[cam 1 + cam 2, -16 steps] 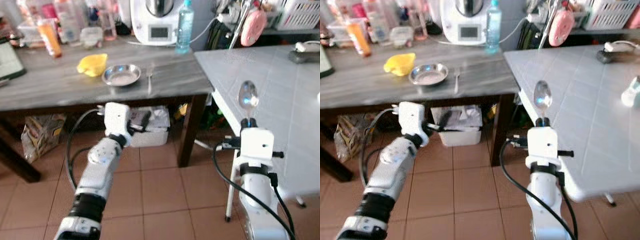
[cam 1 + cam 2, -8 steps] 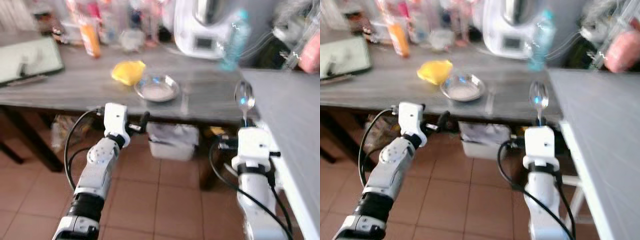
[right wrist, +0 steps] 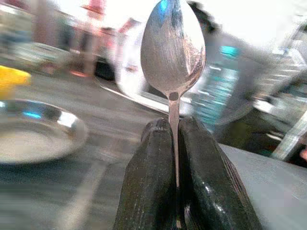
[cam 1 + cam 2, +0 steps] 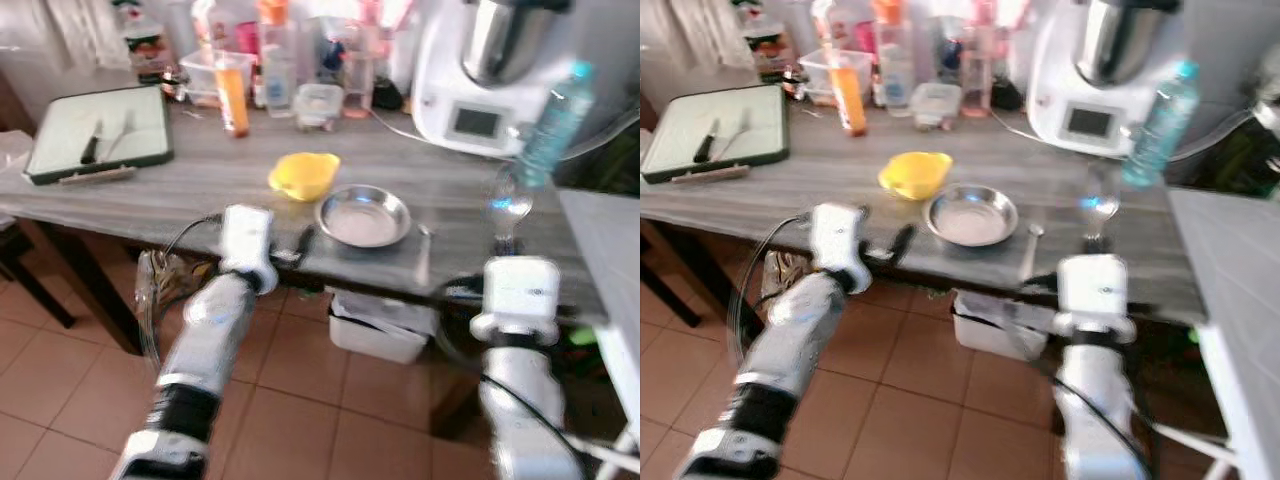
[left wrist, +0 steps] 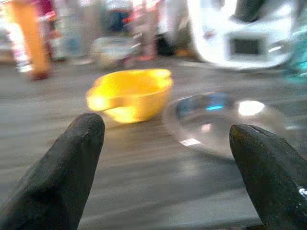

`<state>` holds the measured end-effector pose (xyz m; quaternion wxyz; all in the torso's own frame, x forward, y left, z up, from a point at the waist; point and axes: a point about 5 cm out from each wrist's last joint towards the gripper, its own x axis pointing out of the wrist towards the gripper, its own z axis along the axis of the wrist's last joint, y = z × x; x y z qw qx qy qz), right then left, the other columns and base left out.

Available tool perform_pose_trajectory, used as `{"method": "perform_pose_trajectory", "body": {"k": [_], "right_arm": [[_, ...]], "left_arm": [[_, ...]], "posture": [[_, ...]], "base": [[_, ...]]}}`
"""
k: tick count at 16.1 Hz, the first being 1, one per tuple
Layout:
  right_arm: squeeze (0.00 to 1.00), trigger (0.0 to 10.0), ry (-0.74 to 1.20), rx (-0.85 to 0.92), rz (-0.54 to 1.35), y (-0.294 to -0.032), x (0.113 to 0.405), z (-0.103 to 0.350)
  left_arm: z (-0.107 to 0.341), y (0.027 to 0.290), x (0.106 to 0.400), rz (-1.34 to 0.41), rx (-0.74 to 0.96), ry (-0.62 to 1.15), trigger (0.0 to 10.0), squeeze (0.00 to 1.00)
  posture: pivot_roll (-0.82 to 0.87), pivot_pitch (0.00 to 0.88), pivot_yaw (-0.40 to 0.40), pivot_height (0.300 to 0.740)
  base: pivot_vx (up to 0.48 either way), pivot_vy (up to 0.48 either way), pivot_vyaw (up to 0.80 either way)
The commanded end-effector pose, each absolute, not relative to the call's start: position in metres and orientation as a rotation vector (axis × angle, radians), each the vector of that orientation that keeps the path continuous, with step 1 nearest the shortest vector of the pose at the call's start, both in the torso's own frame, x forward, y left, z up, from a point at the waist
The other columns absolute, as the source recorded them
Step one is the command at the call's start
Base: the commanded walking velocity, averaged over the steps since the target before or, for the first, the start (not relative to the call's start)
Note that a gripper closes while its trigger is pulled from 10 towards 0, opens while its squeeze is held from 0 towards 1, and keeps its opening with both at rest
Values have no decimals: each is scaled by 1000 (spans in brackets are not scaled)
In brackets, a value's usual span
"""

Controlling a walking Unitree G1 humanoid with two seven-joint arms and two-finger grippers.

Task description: Setting the table

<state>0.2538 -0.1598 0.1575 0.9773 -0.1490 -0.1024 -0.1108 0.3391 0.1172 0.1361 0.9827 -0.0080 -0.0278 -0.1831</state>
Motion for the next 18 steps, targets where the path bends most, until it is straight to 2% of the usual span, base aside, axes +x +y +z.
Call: {"method": "perform_pose_trajectory", "body": {"k": [1,6,13,18], "right_arm": [[0,10000,-219,-313,-254,-168,252,161],[0,10000,-215,-314,-259,-171,253,161],[0,10000,-206,-311,-268,-172,252,160],[0,10000,-203,-311,-271,-171,251,159]], "left_arm": [[137,107,337,-420,-23,-61,10000,0],[137,103,335,-458,-39,-63,10000,0],[136,97,334,-469,-48,-51,10000,0],[136,98,334,-464,-51,-43,10000,0]], "posture": [[104,58,-1,740],[101,51,-11,740],[96,59,-5,740],[95,63,-4,740]], "base": [[0,0,0],[0,0,0],[0,0,-788],[0,0,-91]]}}
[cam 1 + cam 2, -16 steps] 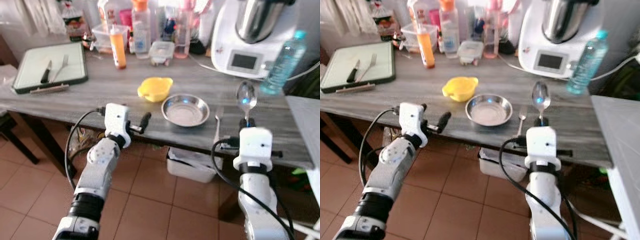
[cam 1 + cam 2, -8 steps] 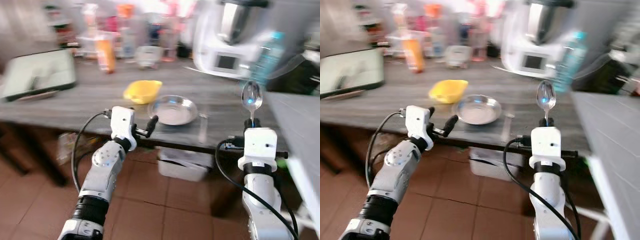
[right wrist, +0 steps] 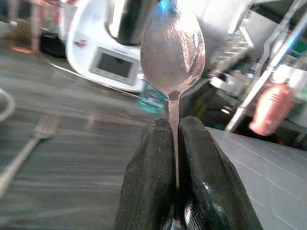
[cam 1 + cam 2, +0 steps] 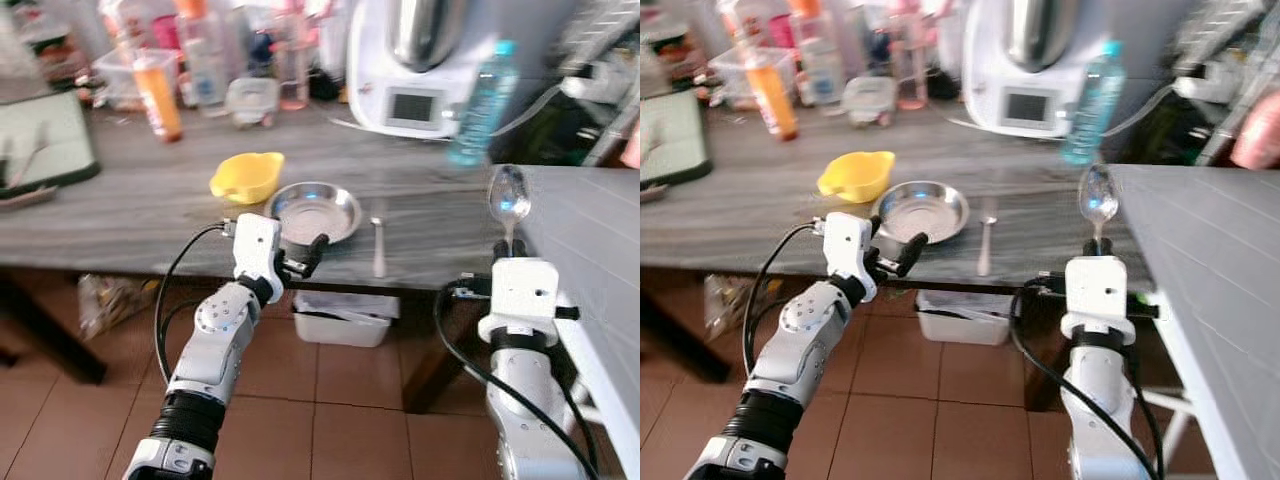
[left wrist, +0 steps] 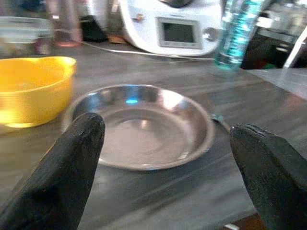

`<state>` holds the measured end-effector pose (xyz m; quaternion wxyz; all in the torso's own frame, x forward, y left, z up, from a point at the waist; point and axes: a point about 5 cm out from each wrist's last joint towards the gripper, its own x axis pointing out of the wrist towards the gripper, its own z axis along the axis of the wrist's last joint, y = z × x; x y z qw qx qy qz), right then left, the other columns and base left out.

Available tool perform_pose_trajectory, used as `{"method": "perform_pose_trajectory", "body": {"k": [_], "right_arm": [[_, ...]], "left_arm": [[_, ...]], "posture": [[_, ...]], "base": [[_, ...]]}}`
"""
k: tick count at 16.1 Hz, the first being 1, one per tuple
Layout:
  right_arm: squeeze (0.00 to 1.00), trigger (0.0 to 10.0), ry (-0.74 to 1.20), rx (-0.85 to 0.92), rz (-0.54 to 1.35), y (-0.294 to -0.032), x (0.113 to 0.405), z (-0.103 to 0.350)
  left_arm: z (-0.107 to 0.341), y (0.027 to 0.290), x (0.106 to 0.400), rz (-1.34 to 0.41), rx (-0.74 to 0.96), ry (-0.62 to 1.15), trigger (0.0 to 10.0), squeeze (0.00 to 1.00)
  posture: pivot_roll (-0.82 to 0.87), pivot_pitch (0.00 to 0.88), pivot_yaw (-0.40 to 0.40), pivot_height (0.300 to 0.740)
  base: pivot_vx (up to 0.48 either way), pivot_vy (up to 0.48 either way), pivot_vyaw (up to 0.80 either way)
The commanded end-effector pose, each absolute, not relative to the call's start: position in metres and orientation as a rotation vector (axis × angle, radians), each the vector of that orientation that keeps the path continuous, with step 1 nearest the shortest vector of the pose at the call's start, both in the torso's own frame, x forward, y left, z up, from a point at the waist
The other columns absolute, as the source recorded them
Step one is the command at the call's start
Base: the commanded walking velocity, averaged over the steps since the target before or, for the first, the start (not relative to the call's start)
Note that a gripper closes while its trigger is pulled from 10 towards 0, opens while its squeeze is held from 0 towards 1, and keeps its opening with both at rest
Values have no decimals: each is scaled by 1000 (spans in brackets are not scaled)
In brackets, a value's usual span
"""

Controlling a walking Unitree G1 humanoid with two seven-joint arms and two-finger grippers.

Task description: Setting the table

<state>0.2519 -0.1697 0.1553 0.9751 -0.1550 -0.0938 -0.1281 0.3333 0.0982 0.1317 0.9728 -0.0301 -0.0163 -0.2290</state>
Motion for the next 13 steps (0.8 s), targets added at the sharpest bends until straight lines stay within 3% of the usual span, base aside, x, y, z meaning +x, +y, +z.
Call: {"method": "perform_pose_trajectory", "body": {"k": [1,7,13], "right_arm": [[0,10000,-201,-312,-270,-171,251,159],[0,10000,-191,-295,-311,-178,254,159],[0,10000,-133,-251,-309,-182,262,151]], "left_arm": [[136,98,334,-463,-52,-43,10000,0],[135,94,333,-490,-51,-27,10000,0],[136,94,332,-703,16,31,10000,0]], "posture": [[95,63,-4,740],[97,67,-3,740],[104,83,-3,740]], "base": [[0,0,0],[0,0,0],[0,0,0]]}}
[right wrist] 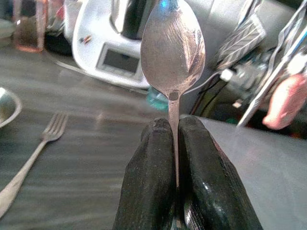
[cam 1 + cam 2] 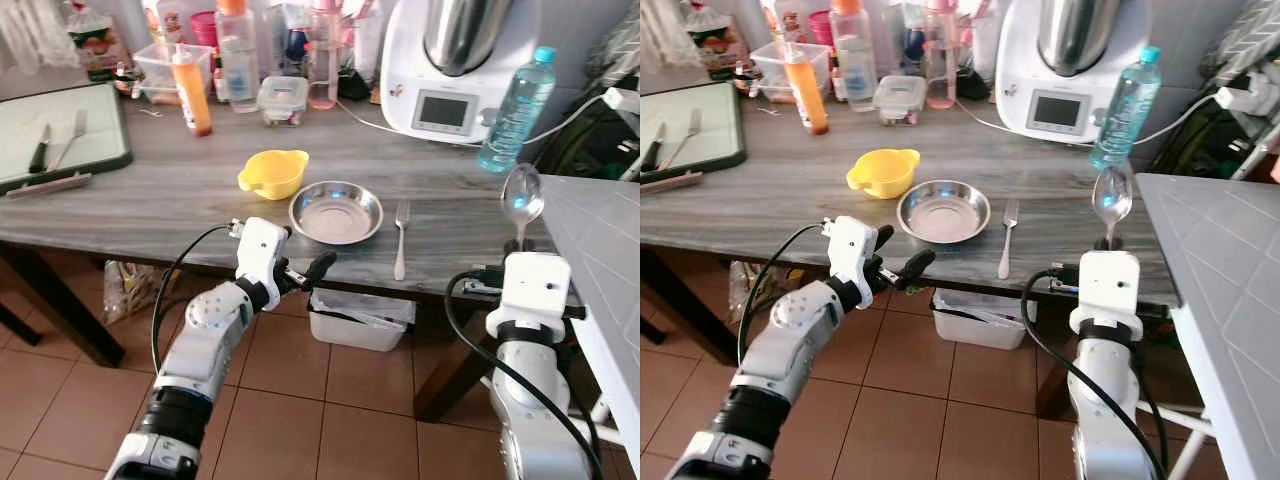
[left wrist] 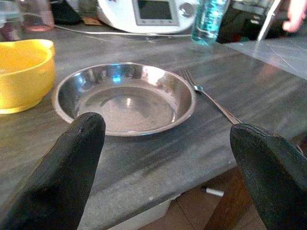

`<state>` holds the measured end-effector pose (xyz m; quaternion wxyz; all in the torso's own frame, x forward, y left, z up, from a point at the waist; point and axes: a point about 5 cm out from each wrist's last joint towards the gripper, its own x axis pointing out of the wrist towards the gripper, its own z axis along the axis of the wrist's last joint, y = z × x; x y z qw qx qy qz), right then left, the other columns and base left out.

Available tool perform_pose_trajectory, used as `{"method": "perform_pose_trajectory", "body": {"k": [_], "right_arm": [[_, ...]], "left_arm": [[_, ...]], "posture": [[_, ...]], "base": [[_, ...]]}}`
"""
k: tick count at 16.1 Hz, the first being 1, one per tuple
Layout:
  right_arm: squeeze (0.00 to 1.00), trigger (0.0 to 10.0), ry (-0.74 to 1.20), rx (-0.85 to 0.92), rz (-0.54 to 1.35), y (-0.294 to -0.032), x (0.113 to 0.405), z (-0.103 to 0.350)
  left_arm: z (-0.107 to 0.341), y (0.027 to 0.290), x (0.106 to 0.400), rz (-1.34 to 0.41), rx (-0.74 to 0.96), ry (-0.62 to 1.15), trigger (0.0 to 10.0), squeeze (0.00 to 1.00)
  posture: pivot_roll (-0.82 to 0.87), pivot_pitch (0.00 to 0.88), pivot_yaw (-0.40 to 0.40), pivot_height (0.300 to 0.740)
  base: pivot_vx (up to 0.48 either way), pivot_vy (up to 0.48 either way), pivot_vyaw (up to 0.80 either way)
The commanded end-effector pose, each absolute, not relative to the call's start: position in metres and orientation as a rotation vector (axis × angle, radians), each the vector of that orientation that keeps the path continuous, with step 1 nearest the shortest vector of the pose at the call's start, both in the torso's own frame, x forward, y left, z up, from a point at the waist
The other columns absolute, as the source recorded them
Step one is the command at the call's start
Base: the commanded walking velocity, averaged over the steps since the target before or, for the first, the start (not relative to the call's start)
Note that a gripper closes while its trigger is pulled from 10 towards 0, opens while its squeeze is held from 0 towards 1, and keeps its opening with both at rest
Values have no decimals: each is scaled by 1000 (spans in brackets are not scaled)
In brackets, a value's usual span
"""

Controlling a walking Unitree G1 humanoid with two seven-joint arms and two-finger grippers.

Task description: Setting the table

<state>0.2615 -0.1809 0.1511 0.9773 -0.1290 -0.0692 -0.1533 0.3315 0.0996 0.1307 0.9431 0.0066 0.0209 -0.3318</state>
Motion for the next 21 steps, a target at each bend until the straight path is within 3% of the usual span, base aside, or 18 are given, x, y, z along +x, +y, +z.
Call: {"method": "perform_pose_trajectory", "body": {"k": [1,7,15,21], "right_arm": [[0,10000,-128,-236,-310,-182,264,151],[0,10000,4,-90,-299,-183,306,136],[0,10000,120,117,-260,-193,342,127],[0,10000,135,233,-187,-174,360,135]], "left_arm": [[136,93,331,-734,28,40,10000,0],[133,98,314,-937,121,104,10000,0],[137,99,310,-1000,165,120,10000,0],[134,100,305,-1025,185,144,10000,0]], "posture": [[104,89,-3,740],[125,133,3,740],[148,140,8,740],[164,142,16,740]], "base": [[0,0,0],[0,0,0],[0,0,0],[0,0,0]]}}
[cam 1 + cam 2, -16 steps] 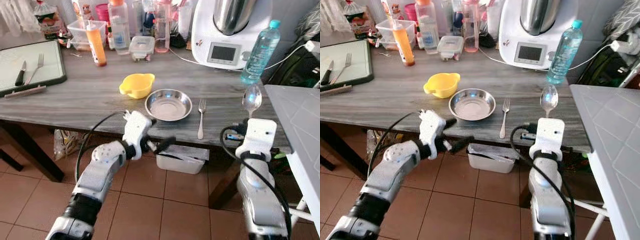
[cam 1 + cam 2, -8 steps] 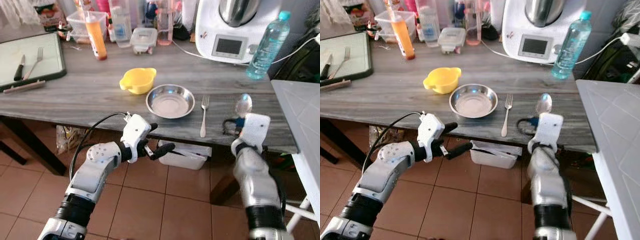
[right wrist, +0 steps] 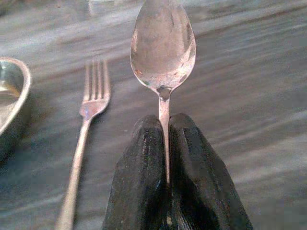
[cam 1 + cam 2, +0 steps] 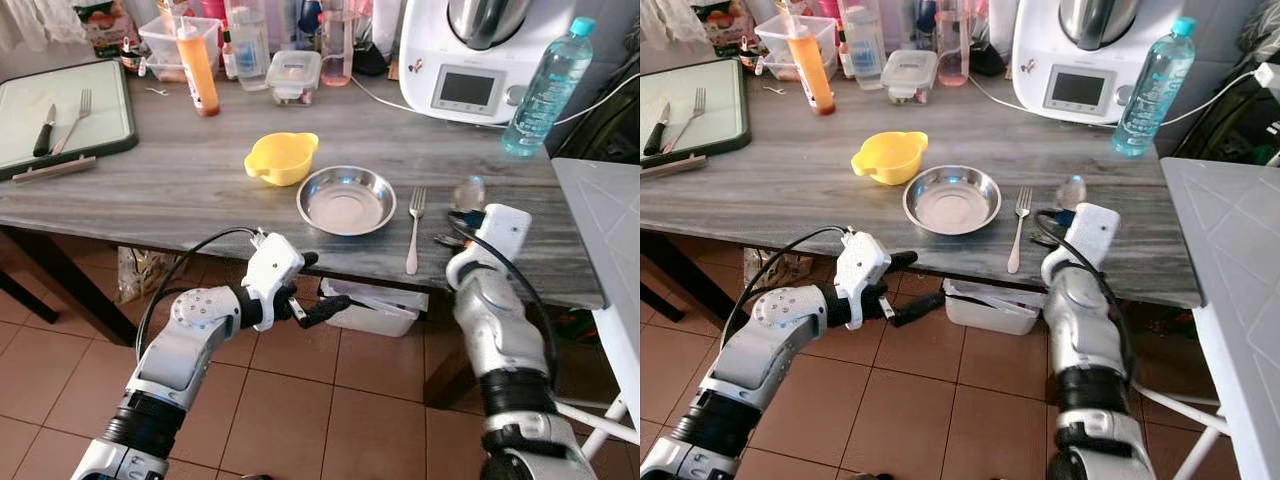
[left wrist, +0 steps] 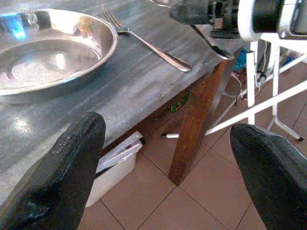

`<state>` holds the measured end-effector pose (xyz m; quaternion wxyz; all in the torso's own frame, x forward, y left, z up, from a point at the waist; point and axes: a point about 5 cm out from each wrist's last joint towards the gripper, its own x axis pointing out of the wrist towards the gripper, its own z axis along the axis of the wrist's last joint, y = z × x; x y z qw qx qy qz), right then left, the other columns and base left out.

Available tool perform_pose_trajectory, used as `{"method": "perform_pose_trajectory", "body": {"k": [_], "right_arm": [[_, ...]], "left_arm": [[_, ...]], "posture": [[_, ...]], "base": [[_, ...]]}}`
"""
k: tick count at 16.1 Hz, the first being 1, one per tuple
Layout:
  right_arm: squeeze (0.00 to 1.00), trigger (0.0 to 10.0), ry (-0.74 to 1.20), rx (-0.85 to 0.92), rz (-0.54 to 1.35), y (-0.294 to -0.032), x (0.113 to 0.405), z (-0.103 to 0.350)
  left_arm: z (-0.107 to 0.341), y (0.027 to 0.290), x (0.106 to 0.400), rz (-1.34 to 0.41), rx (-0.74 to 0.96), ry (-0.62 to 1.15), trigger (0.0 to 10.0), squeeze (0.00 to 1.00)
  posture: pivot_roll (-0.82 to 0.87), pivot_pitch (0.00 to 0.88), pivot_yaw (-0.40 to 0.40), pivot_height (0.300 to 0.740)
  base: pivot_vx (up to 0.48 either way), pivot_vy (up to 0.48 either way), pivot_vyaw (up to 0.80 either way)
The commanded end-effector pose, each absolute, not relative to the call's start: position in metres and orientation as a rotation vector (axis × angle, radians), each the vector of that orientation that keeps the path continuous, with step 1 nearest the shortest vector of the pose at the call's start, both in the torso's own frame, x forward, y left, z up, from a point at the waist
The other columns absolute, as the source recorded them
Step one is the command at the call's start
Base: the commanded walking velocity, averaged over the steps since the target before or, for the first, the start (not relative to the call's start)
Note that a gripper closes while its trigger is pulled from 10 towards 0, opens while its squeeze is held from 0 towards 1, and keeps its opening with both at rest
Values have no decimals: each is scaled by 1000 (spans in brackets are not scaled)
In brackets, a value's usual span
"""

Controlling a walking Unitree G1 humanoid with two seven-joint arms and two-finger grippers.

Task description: Setting the table

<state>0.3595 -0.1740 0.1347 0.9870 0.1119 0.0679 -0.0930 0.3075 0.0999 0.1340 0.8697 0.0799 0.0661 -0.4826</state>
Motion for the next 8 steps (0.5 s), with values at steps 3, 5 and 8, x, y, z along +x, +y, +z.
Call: {"method": "perform_pose_trajectory", "body": {"k": [3,5,8], "right_arm": [[0,10000,144,248,-173,-171,364,135],[0,10000,143,235,-179,-174,366,136],[0,10000,161,258,-180,-178,368,134]], "left_arm": [[135,99,304,-1035,187,148,10000,0],[134,97,303,-1044,182,157,10000,0],[133,95,301,-1053,184,162,10000,0]], "posture": [[163,143,19,740],[161,145,22,740],[159,146,24,740]], "base": [[0,0,0],[0,0,0],[0,0,0]]}}
